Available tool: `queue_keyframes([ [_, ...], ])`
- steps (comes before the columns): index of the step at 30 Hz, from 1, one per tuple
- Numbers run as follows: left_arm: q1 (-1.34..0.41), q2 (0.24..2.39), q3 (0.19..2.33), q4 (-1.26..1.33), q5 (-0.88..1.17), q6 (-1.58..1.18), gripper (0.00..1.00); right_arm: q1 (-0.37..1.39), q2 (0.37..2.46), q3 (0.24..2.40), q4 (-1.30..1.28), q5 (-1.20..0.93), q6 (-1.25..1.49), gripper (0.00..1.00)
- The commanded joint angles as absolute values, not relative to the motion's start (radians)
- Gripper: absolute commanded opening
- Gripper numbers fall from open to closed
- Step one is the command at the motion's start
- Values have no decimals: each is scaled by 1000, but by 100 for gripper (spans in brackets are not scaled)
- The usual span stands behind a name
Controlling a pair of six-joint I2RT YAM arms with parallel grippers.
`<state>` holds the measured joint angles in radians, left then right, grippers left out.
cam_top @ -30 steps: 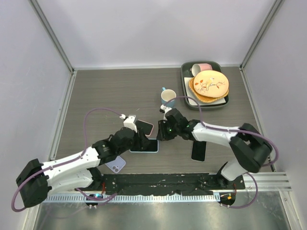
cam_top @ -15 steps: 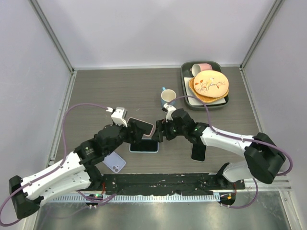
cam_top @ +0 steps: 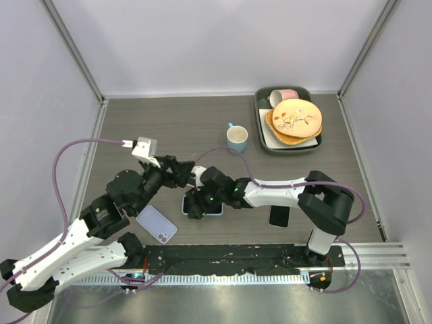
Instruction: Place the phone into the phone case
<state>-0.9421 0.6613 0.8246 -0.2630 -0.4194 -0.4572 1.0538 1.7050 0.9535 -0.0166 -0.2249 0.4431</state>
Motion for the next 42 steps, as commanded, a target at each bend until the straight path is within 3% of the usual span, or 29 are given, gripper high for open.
queue_keyframes([
  [1, -940, 669, 893, -189, -434, -422, 73, 1121, 1772, 1081, 6, -201, 419, 62],
  [5, -940, 681, 928, -187, -433, -433, 73, 1181, 1886, 1230, -107, -173, 407, 54],
  [17, -940, 667, 934, -170, -427, -393, 73, 1327, 2109, 1479, -325, 41, 336, 50],
  [19, -940, 666, 928, -172, -423, -379, 73, 1336, 2153, 1526, -391, 92, 336, 45],
  [22, -939, 672, 933, -184, -439, -377, 75, 1336, 2163, 1531, -436, 97, 325, 25],
  [23, -939, 672, 930, -186, -440, -377, 75, 1335, 2139, 1520, -430, 95, 325, 13],
  [26, -940, 675, 923, -190, -456, -379, 77, 1321, 2053, 1467, -396, 110, 327, 2],
  [34, -939, 787, 985, -292, -480, -403, 77, 1111, 1675, 1134, -219, 63, 445, 1],
  [42, -939, 951, 968, -262, -437, -456, 78, 795, 1349, 830, -245, 245, 459, 1],
])
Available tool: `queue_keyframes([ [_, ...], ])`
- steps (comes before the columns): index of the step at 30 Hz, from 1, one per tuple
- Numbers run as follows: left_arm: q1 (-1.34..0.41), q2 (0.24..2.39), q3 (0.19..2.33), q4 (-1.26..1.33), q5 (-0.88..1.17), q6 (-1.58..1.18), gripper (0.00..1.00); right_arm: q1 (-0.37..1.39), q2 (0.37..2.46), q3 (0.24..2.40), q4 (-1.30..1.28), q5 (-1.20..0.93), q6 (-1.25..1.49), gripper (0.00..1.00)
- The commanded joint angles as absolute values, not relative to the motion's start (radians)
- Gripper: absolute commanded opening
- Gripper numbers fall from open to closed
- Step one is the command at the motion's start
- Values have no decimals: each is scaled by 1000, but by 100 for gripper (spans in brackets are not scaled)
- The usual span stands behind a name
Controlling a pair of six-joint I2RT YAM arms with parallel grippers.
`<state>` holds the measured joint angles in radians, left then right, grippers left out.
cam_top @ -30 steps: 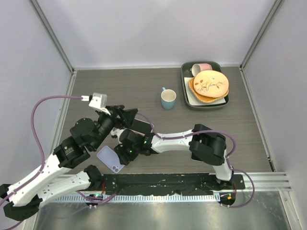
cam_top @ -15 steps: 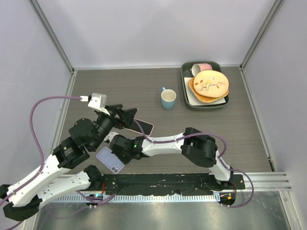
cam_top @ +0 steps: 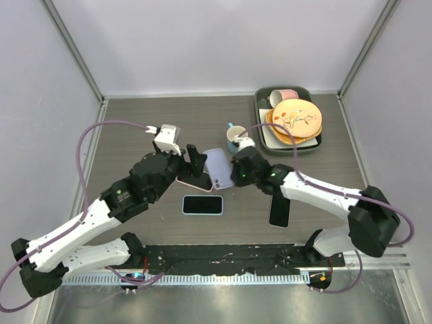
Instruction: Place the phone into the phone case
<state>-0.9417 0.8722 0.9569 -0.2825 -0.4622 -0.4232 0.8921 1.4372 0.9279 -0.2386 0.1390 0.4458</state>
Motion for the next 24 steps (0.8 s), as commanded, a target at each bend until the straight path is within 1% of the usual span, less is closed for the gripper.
queue_keyframes([
  [1, -939, 975, 972, -262, -427, -459, 78, 766, 1327, 801, -261, 248, 451, 1],
  [2, -939, 1006, 974, -264, -401, -460, 76, 723, 1319, 789, -290, 253, 445, 1],
  [4, -936, 1113, 1005, -296, -370, -465, 76, 690, 1304, 750, -313, 250, 451, 1],
  [5, -928, 1156, 1024, -322, -323, -466, 75, 666, 1298, 736, -328, 249, 480, 1],
  [6, -924, 1245, 1064, -354, -304, -474, 74, 655, 1292, 704, -330, 230, 492, 1],
  [8, -919, 1317, 1087, -341, -231, -480, 70, 641, 1275, 675, -322, 209, 526, 1],
  [9, -916, 1392, 1091, -292, -151, -480, 68, 640, 1272, 654, -321, 203, 538, 1],
  [10, -914, 1425, 1101, -287, -117, -494, 64, 638, 1270, 644, -321, 190, 546, 1],
  [12, -916, 1495, 1124, -238, -39, -506, 53, 632, 1266, 628, -322, 186, 558, 1],
  [13, -914, 1565, 1140, -238, -22, -509, 48, 629, 1264, 623, -324, 184, 560, 1],
  [14, -914, 1600, 1175, -242, -3, -509, 40, 627, 1264, 620, -324, 184, 561, 1],
  [16, -914, 1704, 1218, -288, 61, -509, 35, 614, 1262, 617, -330, 186, 566, 1],
  [17, -914, 1730, 1238, -290, 90, -511, 27, 608, 1264, 617, -339, 180, 565, 1],
  [19, -917, 1778, 1243, -261, 165, -517, 18, 597, 1262, 620, -350, 184, 560, 1],
  [20, -919, 1808, 1241, -256, 178, -522, 10, 591, 1261, 620, -360, 184, 560, 1],
  [21, -923, 1816, 1239, -255, 186, -523, 6, 588, 1255, 617, -364, 186, 557, 1],
  [22, -926, 1819, 1233, -256, 187, -525, 0, 583, 1253, 614, -362, 184, 555, 1],
  [24, -928, 1824, 1197, -256, 195, -537, 0, 581, 1253, 612, -368, 180, 558, 1],
])
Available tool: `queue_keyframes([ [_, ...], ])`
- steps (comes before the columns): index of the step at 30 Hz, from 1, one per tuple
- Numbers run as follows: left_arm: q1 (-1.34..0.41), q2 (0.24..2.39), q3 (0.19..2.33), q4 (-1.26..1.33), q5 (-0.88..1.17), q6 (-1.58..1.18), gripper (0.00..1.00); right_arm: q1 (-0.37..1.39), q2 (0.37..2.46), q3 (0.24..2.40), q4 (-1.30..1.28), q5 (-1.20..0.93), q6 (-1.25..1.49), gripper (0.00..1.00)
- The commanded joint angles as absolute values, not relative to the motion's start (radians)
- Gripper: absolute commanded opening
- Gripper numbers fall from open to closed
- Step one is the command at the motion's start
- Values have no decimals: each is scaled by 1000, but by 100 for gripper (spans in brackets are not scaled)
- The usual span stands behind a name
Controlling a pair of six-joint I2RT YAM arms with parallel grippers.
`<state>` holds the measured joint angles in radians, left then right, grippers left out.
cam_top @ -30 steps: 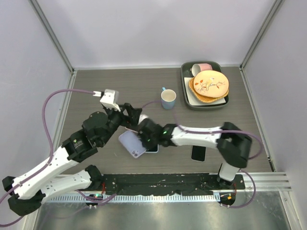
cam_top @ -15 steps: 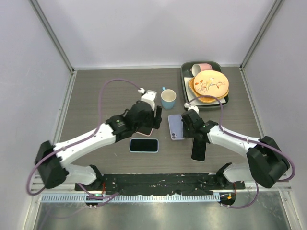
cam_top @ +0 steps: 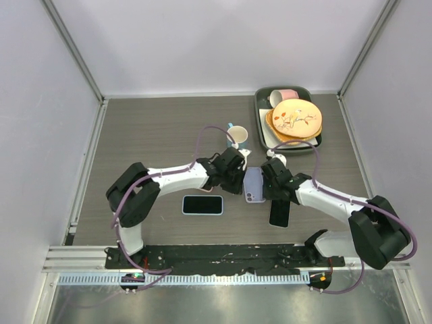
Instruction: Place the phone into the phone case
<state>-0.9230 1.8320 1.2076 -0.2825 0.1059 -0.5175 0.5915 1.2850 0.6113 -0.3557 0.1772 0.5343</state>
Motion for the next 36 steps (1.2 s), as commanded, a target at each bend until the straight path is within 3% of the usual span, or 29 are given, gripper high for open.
queue_keyframes([
  [1, -927, 1821, 1181, -256, 199, -541, 0, 581, 1258, 611, -368, 175, 558, 1],
  [11, -905, 1634, 913, -385, 111, -549, 0, 581, 1338, 592, -249, 12, 601, 1],
  [19, -841, 1490, 859, -590, -127, -609, 0, 597, 1405, 572, -68, -146, 718, 3],
  [22, -819, 1464, 862, -636, -230, -600, 0, 612, 1391, 519, 100, -187, 822, 5],
  [26, -819, 1437, 906, -629, -219, -572, 0, 653, 1428, 515, 236, -215, 880, 19],
  [27, -819, 1428, 913, -606, -195, -554, 2, 661, 1439, 523, 244, -218, 885, 23],
  [30, -818, 1393, 936, -506, -117, -552, 30, 687, 1480, 555, 285, -244, 896, 40],
  [31, -818, 1390, 949, -480, -100, -552, 44, 687, 1479, 558, 299, -247, 900, 43],
  [32, -819, 1391, 959, -444, -78, -561, 50, 689, 1470, 558, 302, -244, 907, 50],
  [36, -819, 1480, 1025, -419, -67, -571, 56, 687, 1370, 552, 250, -190, 875, 67],
])
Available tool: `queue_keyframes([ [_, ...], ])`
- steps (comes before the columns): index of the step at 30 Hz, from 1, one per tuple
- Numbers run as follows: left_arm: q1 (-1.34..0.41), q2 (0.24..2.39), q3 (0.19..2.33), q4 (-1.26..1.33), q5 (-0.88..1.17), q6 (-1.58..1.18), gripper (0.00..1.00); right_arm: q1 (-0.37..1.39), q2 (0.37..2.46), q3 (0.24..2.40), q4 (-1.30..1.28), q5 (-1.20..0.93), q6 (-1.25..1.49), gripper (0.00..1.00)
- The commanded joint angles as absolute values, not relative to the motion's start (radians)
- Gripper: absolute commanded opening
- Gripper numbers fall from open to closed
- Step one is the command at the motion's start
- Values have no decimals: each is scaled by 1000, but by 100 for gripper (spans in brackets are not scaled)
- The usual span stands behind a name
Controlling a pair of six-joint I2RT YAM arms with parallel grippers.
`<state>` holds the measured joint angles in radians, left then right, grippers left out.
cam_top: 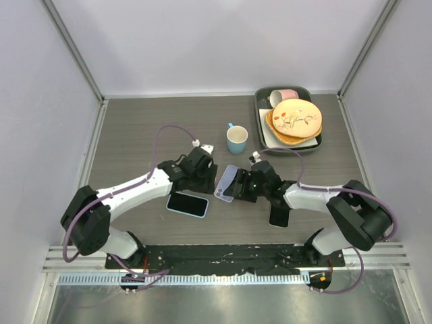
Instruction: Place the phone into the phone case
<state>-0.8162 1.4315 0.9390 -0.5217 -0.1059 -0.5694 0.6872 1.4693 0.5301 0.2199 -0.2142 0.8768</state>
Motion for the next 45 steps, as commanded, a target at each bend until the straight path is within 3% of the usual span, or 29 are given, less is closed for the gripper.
queue_keyframes([
  [1, -818, 1500, 1057, -423, -75, -569, 56, 684, 1339, 551, 204, -146, 864, 70],
  [8, -816, 1709, 1216, -497, -31, -545, 56, 580, 1125, 541, 19, -42, 743, 79],
  [20, -816, 1882, 1261, -448, -44, -483, 48, 456, 989, 558, -146, -32, 608, 80],
  [23, -816, 1908, 1259, -431, -22, -450, 38, 453, 985, 568, -172, -31, 592, 80],
  [26, -822, 1925, 1258, -425, 57, -353, 21, 448, 977, 568, -176, -37, 578, 80],
  [27, -828, 1927, 1255, -423, 75, -329, 9, 448, 976, 566, -178, -37, 571, 80],
  [29, -839, 1927, 1261, -434, 104, -246, 0, 448, 968, 558, -175, -43, 558, 79],
  [36, -867, 1893, 1315, -503, 89, -32, 0, 440, 919, 543, -173, -46, 532, 79],
  [38, -868, 1887, 1322, -512, 89, -8, 3, 436, 919, 543, -176, -44, 526, 79],
  [42, -871, 1885, 1350, -534, 71, 11, 49, 430, 925, 543, -183, -48, 523, 80],
  [45, -870, 1855, 1335, -517, 23, -64, 57, 425, 923, 540, -184, -44, 523, 79],
])
